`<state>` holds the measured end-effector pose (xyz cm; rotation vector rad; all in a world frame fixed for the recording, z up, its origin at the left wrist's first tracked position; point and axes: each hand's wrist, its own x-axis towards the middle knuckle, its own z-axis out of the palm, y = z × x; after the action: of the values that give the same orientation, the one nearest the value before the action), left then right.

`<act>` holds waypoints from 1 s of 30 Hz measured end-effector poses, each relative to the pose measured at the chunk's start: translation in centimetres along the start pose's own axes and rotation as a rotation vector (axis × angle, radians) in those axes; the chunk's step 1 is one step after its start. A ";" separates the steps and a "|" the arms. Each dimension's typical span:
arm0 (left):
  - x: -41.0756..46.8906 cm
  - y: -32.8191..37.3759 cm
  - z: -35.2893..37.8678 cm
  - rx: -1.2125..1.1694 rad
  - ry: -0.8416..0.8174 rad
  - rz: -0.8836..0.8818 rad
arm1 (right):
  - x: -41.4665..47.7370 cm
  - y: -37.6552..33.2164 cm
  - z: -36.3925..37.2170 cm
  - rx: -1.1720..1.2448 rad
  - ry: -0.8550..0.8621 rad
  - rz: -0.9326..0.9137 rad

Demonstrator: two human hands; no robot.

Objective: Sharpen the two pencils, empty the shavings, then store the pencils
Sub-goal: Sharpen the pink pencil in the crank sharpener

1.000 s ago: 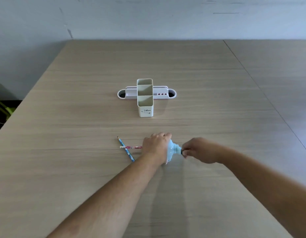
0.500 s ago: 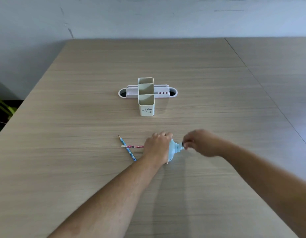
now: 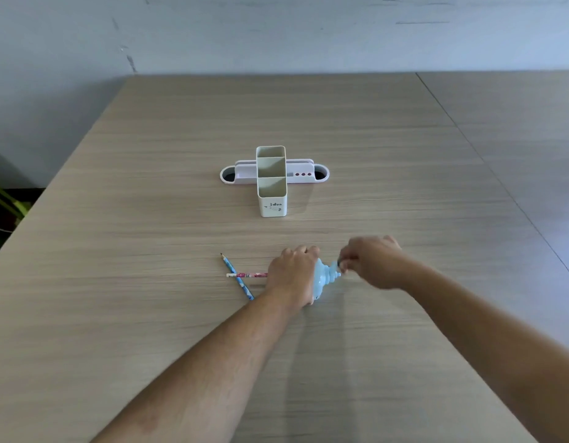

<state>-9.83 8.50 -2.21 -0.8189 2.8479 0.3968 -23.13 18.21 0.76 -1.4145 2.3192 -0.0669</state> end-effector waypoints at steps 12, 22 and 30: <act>0.2 0.2 0.1 0.030 0.010 -0.020 | -2.3 -0.1 2.5 -0.032 -0.060 0.013; 0.4 0.4 0.2 0.020 -0.011 -0.053 | -1.2 -0.6 6.5 -0.162 -0.088 0.088; 0.0 0.3 -0.1 0.064 -0.024 0.009 | 2.4 0.0 0.3 -0.061 0.018 0.147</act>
<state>-9.99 8.71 -2.07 -0.7843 2.8274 0.3133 -23.93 16.22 -0.30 -1.2711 2.4520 0.0340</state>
